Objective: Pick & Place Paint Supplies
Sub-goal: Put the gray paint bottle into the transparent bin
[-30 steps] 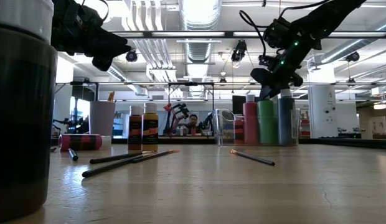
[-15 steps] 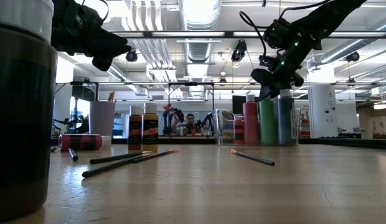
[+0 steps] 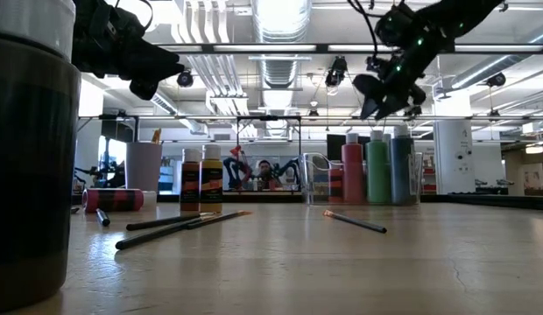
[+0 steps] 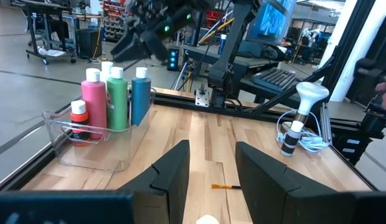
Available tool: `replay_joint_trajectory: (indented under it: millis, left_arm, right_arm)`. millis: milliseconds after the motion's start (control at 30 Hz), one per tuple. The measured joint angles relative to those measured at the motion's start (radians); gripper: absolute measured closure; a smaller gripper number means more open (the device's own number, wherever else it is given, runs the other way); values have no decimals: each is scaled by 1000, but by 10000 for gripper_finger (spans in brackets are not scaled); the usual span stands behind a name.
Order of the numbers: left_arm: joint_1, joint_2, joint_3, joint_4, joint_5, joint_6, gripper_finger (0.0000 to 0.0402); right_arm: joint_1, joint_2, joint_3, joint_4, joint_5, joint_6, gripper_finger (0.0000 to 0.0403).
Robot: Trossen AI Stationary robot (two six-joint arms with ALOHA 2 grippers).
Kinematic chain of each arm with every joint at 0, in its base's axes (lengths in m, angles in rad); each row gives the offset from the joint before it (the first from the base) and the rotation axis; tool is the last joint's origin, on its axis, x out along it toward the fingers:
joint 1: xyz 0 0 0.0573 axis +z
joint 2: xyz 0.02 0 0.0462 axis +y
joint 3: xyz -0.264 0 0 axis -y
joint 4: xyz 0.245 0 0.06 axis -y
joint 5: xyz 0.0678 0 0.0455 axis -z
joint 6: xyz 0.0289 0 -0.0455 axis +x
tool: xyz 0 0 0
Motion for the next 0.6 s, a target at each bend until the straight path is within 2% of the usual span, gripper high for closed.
replay_joint_trajectory:
  millis: [167,333,467,600]
  left_arm:
    - [0,0,0,0,0,0,266]
    - [0,0,0,0,0,0,266]
    - [0,0,0,0,0,0,266]
    - [0,0,0,0,0,0,266]
  right_arm:
    - [60,-39,132,-122,-4,-18,162]
    - [195,-47,323,-302,8,-45,183]
    - [345,-34,469,-462,97,-21,201]
    - [500,-4,584,-667,186,83,215]
